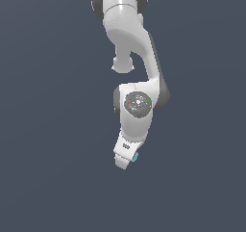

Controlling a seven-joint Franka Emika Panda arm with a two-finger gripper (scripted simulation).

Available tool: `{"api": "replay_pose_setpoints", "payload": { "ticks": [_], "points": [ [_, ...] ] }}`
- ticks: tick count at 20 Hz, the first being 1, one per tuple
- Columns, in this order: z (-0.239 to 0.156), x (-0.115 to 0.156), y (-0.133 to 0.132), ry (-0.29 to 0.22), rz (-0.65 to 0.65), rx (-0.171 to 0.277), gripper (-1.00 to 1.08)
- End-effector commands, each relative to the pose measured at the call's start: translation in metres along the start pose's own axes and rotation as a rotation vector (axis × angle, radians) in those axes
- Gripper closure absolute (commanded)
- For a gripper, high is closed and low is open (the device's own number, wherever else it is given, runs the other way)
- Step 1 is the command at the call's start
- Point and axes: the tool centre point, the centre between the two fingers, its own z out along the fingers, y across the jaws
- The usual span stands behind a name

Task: Pick up the object and move it to a goal position.

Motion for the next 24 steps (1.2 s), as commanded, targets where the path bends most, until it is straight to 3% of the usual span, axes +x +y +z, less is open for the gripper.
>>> {"api": "replay_pose_setpoints", "payload": {
  "ticks": [1, 22, 23, 24],
  "points": [
    [0.001, 0.001, 0.001, 0.001, -0.015, 0.000, -0.92],
    [0.051, 0.001, 0.001, 0.001, -0.017, 0.000, -0.92],
    [0.051, 0.001, 0.001, 0.001, -0.017, 0.000, 1.08],
    [0.051, 0.001, 0.001, 0.001, -0.017, 0.000, 1.08]
  ]
}}
